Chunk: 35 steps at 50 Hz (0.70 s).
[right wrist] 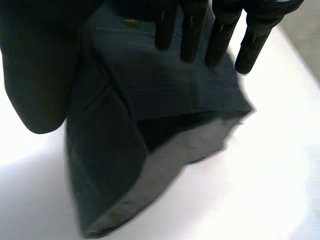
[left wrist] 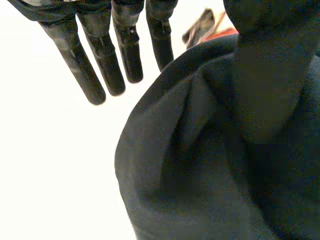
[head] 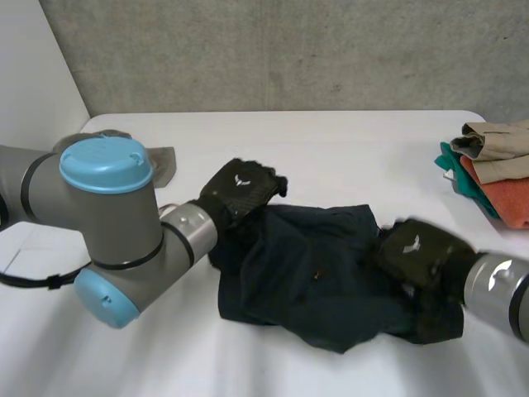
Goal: Fold the laundry.
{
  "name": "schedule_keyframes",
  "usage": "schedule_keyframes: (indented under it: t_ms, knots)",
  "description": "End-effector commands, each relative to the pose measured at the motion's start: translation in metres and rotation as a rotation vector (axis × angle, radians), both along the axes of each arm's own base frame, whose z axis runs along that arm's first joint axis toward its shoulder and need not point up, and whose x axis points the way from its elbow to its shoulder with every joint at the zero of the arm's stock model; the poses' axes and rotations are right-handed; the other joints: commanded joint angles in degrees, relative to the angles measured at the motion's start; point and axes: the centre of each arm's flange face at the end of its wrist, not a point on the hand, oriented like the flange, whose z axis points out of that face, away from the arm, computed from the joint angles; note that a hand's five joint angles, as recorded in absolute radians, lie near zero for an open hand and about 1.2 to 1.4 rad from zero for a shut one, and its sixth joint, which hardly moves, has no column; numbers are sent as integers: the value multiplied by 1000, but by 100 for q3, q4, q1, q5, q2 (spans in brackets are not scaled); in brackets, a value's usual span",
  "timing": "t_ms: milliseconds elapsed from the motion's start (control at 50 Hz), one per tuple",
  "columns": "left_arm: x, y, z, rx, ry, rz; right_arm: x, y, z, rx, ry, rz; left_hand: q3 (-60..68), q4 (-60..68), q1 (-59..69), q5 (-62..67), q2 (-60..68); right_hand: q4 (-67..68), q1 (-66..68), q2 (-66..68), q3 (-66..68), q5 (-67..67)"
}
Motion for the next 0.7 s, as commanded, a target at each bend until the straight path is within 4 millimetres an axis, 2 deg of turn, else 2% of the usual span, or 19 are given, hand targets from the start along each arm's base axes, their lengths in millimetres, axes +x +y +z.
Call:
schedule_keyframes:
  t_ms: [20, 60, 120, 180, 280, 340, 420, 580, 700]
  knots:
    - [29, -1, 27, -74, -66, 167, -5, -36, 48, -110, -138, -115, -1629, -1583, -1299, -1582, -1601, -699, -677, -716, -726, -594]
    - [37, 0, 42, -91, -39, 199, -5, -38, 63, -135, -165, -109, -2083, -2036, -1753, -2036, -2054, -752, -729, -769, -779, -647]
    - [49, -1, 57, -91, 9, 232, -7, -45, 79, -162, -181, -110, -2107, -2060, -1777, -2060, -2078, -752, -729, -769, -779, -647]
    - [61, -6, 66, -43, 58, 256, -5, -55, 85, -177, -189, -106, -2107, -2060, -1777, -2060, -2078, -752, -729, -769, -779, -647]
    - [74, -17, 64, 84, 94, 271, 6, -74, 90, -205, -197, -78, -2107, -2060, -1777, -2060, -2078, -752, -729, -769, -779, -647]
    - [77, -24, 57, 159, 97, 284, 11, -85, 93, -224, -208, -78, -2107, -2060, -1777, -2060, -2078, -752, -729, -769, -779, -647]
    - [81, -38, 42, 310, 101, 339, 22, -101, 74, -150, -229, -90, -2107, -2060, -1777, -2060, -2078, -752, -729, -769, -779, -647]
    - [76, -54, 11, 514, 75, 375, 48, -118, 7, 92, -264, -160, -2087, -2040, -1756, -2040, -2058, -752, -729, -769, -779, -647]
    - [60, -64, -9, 545, 52, 318, 63, -126, -30, 179, -317, -203, -1532, -1485, -1202, -1485, -1503, -384, -361, -400, -411, -278]
